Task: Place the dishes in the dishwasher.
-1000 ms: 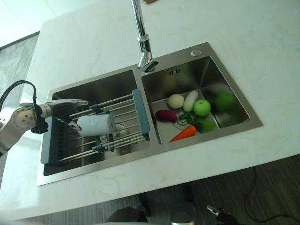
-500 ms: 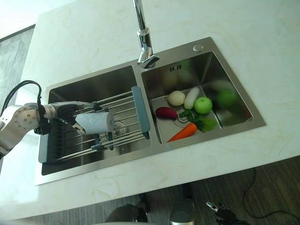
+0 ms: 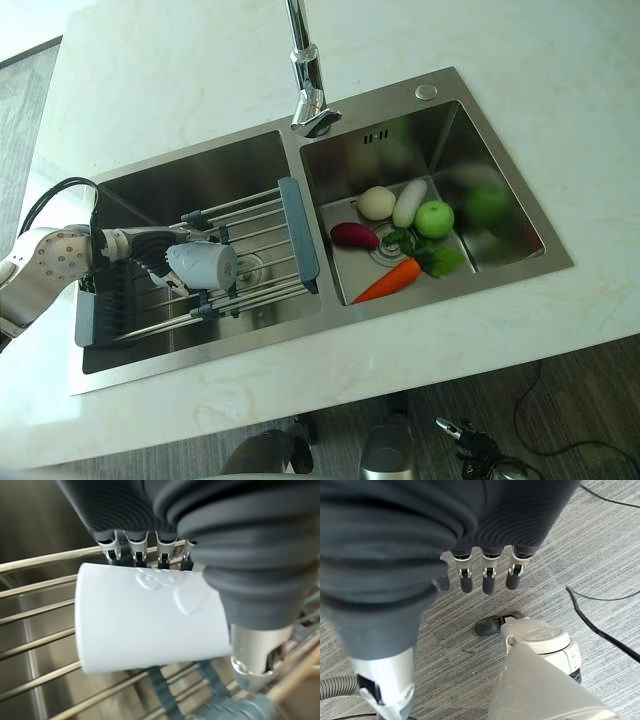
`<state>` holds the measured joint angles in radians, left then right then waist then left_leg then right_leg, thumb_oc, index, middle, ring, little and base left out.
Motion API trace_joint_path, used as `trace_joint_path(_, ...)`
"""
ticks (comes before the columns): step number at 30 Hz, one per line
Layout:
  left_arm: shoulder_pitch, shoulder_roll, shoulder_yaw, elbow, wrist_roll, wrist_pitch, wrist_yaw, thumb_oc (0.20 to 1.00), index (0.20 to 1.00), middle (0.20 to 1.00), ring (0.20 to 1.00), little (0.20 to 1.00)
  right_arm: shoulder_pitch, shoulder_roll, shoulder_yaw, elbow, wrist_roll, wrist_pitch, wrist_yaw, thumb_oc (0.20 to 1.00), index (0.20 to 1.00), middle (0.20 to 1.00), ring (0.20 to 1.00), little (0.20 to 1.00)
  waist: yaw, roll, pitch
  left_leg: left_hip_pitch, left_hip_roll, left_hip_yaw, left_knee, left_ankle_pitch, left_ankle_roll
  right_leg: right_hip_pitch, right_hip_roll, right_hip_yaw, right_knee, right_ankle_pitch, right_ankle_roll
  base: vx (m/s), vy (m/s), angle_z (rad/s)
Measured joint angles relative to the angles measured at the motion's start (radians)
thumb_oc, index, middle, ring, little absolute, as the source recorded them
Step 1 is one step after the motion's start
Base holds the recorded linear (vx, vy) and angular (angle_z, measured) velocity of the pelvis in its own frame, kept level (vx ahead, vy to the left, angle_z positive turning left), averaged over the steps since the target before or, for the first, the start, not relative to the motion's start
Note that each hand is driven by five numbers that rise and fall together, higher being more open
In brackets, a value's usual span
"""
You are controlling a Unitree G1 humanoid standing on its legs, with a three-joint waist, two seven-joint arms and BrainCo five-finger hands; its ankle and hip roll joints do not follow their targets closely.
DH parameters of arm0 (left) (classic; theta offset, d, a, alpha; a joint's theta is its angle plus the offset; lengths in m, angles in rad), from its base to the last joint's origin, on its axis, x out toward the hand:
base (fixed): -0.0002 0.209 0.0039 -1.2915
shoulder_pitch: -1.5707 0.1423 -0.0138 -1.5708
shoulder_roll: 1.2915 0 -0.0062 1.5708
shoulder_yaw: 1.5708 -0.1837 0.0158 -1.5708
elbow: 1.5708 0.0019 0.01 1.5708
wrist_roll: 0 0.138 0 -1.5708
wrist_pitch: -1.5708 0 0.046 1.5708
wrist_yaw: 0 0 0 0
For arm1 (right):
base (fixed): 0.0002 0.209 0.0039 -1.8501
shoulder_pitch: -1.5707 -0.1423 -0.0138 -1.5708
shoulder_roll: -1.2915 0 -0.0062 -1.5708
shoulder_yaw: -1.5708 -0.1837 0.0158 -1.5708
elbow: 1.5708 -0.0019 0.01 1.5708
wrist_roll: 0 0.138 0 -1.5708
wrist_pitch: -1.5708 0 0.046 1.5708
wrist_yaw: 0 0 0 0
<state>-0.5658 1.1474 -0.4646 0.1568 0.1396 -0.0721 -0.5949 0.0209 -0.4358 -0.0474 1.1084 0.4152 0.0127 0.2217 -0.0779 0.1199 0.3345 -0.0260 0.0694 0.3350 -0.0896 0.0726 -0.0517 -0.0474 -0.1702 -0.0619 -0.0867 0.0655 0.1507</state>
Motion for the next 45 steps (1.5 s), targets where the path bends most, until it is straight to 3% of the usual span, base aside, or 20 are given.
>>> trace_joint_path(9, -0.039, -0.002, -0.009, 0.078, 0.114, -0.050, 0.085, 1.000, 1.000, 1.000, 1.000, 1.000, -0.027, -0.007, 0.001, -0.020, 0.002, 0.000, -0.005, 1.000, 1.000, 1.000, 1.000, 1.000, 0.001, -0.012, 0.049, -0.024, -0.001, 0.002, 0.000, 0.001, 0.001, -0.026, 0.000, 0.001, 0.001, 0.003, 0.001, -0.03, 0.013, -0.01)
trace_joint_path(17, -0.217, 0.043, -0.088, 0.123, 0.175, -0.101, 0.170, 1.000, 1.000, 1.000, 1.000, 1.000, -0.072, -0.031, 0.043, -0.040, 0.039, -0.002, -0.009, 1.000, 1.000, 1.000, 1.000, 1.000, 0.009, -0.012, 0.075, -0.099, -0.003, 0.002, 0.000, 0.020, 0.014, -0.121, -0.001, 0.004, 0.043, 0.007, 0.000, -0.06, 0.034, 0.00)
trace_joint_path(19, -0.261, 0.042, -0.087, 0.149, 0.175, -0.100, 0.204, 1.000, 1.000, 1.000, 1.000, 1.000, -0.108, -0.037, 0.060, -0.067, 0.040, -0.002, -0.009, 1.000, 1.000, 1.000, 1.000, 1.000, 0.009, -0.024, 0.105, -0.107, -0.003, 0.000, 0.000, 0.028, 0.015, -0.137, -0.002, 0.004, 0.059, 0.009, 0.000, -0.08, 0.028, 0.01)
trace_joint_path(26, -0.272, 0.018, -0.087, 0.159, 0.175, -0.082, 0.221, 1.000, 1.000, 1.000, 1.000, 1.000, -0.117, -0.038, 0.081, -0.080, 0.042, -0.001, -0.012, 1.000, 1.000, 1.000, 1.000, 1.000, 0.014, -0.028, 0.107, -0.115, -0.003, -0.005, 0.000, 0.033, 0.016, -0.146, -0.004, 0.000, 0.069, 0.012, 0.001, -0.03, 0.006, 0.02)
trace_joint_path(27, -0.275, 0.013, -0.087, 0.161, 0.175, -0.077, 0.221, 0.564, 0.564, 0.564, 0.564, 0.564, -0.119, -0.038, 0.082, -0.081, 0.042, -0.001, -0.014, 1.000, 1.000, 1.000, 1.000, 1.000, 0.014, -0.028, 0.107, -0.116, -0.003, -0.005, 0.000, 0.033, 0.016, -0.149, -0.004, 0.000, 0.072, 0.012, 0.001, 0.00, 0.000, 0.00)
trace_joint_path(28, -0.279, 0.013, -0.087, 0.162, 0.174, -0.077, 0.219, 0.200, 0.200, 0.200, 0.200, 0.200, -0.121, -0.038, 0.086, -0.089, 0.042, -0.001, -0.016, 1.000, 1.000, 1.000, 1.000, 1.000, 0.014, -0.028, 0.107, -0.117, -0.003, -0.005, 0.000, 0.035, 0.018, -0.151, -0.004, 0.000, 0.073, 0.012, 0.001, 0.00, 0.000, 0.00)
trace_joint_path(36, -0.299, 0.015, -0.088, 0.176, 0.163, -0.096, 0.204, 0.200, 0.200, 0.200, 0.200, 0.200, -0.125, -0.038, 0.097, -0.089, 0.042, -0.001, -0.021, 1.000, 1.000, 1.000, 1.000, 1.000, 0.014, -0.026, 0.106, -0.118, -0.003, -0.008, 0.000, 0.042, 0.020, -0.147, -0.005, -0.003, 0.071, 0.013, 0.000, 0.00, 0.000, 0.00)
trace_joint_path(45, -0.260, 0.011, -0.089, 0.177, 0.154, -0.078, 0.167, 0.200, 0.200, 0.200, 0.200, 0.200, -0.125, -0.038, 0.097, -0.076, 0.040, -0.007, -0.013, 1.000, 1.000, 1.000, 1.000, 1.000, 0.006, -0.026, 0.105, -0.080, -0.002, -0.016, 0.000, 0.043, 0.020, -0.096, -0.003, -0.014, 0.065, 0.014, 0.000, 0.00, -0.003, 0.02)
